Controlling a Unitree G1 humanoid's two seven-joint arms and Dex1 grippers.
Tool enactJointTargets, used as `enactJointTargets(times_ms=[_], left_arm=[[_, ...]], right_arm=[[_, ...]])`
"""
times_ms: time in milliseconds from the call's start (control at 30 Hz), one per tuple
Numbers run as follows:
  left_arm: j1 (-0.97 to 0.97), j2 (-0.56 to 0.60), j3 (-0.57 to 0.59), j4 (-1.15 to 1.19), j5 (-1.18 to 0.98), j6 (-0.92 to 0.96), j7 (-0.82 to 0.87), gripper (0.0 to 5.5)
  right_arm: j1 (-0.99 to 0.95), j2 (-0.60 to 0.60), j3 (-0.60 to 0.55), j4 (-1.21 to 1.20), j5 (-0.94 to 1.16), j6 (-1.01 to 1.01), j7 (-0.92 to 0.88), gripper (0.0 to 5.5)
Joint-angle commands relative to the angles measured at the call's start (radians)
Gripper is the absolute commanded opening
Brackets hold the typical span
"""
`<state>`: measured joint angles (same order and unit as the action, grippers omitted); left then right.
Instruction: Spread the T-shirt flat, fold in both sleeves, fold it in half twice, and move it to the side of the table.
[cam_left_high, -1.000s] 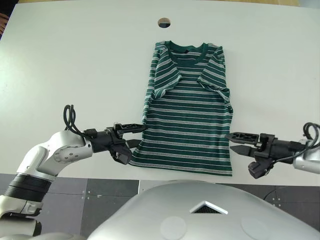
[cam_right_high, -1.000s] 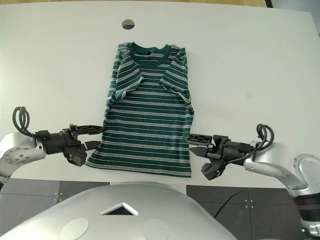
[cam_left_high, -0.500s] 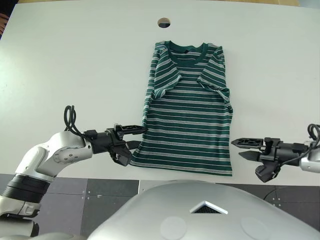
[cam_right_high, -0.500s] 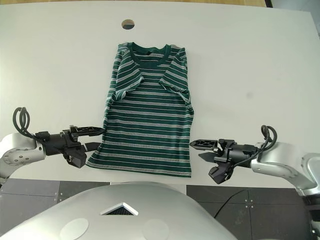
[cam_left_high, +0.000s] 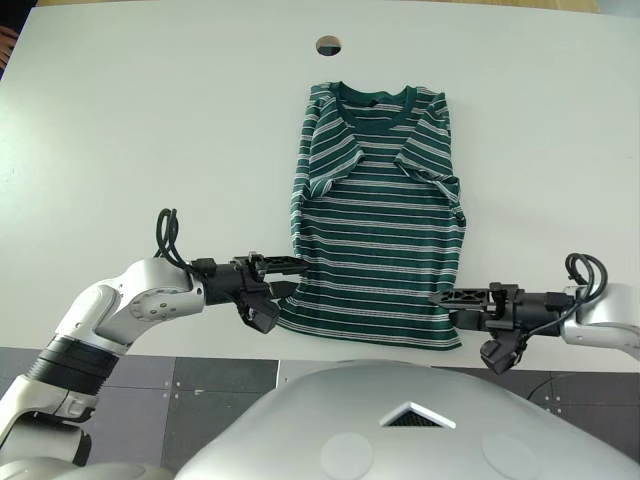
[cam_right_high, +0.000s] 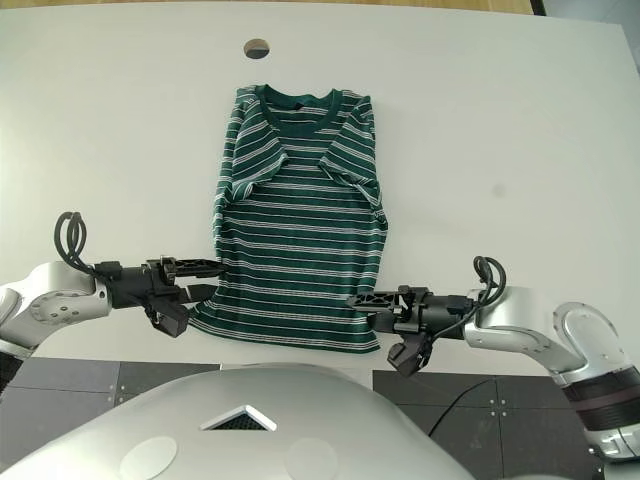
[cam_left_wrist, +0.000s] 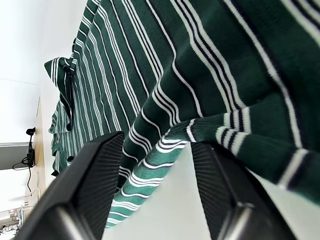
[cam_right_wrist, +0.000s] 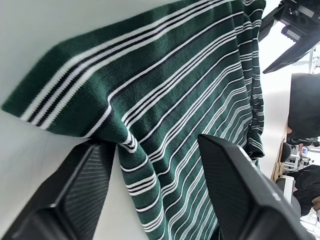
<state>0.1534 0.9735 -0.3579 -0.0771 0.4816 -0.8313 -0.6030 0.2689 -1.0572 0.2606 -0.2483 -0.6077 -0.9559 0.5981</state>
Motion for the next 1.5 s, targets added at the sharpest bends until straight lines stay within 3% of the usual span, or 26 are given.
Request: enactJointTargets(times_ms=[33,367,433,867,1267,1500], left_arm=[[0.002,0.022,-0.044,0.024,0.084,0.021,-0.068,1.83],[-0.023,0.042,-0.081,0.040,0.106,0.023,-0.101,0.21],[-0.027,0.040,-0.086,0.046,0.107,0.028,-0.107,0.10],[0.033,0.151,-0.137,0.008,-0.213,0.155,-0.337,0.10],[0.147,0.245,-0.095,-0.155,-0.557,0.381,-0.504,0.10],[-0.023,0.101,0.081,-0.168,-0.913,0.737,-0.483,0.10]], right_arm=[[0.011,-0.008,0.027,-0.004,-0.040,0.025,0.042,2.29],[-0.005,-0.004,0.011,-0.014,0.004,0.053,0.038,0.47],[-0.004,0.000,0.004,-0.021,0.048,0.082,0.043,0.12],[0.182,-0.076,0.018,-0.111,0.438,0.446,0.284,0.12],[0.272,-0.088,-0.080,-0.209,0.770,0.641,0.401,0.12],[0.134,-0.001,-0.205,-0.168,1.087,0.889,0.400,0.12]])
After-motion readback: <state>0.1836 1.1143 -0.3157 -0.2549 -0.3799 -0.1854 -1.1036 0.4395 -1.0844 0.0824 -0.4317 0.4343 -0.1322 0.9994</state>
